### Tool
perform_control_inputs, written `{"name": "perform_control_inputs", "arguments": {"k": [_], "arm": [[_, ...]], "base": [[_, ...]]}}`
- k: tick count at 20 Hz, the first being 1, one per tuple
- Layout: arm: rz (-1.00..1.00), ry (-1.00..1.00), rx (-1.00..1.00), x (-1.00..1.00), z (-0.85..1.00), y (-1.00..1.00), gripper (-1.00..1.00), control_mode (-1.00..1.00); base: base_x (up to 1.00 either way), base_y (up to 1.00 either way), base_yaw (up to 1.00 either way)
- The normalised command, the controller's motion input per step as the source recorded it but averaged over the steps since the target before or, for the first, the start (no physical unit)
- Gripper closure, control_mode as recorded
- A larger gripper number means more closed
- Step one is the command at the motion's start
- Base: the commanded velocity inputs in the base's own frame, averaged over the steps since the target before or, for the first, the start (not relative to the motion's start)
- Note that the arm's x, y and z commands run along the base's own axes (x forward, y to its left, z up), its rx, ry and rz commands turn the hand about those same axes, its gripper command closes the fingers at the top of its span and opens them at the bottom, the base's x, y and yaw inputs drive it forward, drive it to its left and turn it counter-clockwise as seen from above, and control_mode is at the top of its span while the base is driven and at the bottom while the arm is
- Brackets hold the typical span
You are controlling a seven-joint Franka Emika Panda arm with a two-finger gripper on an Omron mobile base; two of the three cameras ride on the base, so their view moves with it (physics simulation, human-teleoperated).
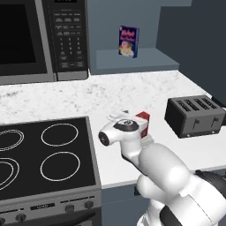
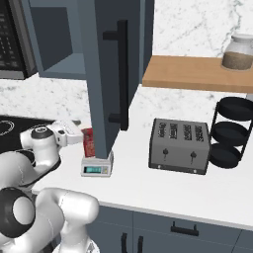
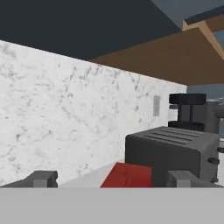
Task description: Pick the cereal and place it on the digital scale for weighing, and close the cabinet.
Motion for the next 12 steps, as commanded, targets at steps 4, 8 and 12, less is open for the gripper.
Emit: {"name": "perform_control_inputs", "arguments": {"k": [4, 8, 12], "arm": [[0.00, -0.16, -0.07, -0.34, 0.48, 0.21, -1.00, -1.00], [0.00, -0.02, 0.02, -0.46, 0.83, 0.12, -1.00, -1.00], [0.00, 0.02, 0.06, -0.66, 1.00, 0.00, -1.00, -1.00]], "base": [[0.00, 0.00, 0.00], [0.00, 0.00, 0.00], [0.00, 0.00, 0.00]]}}
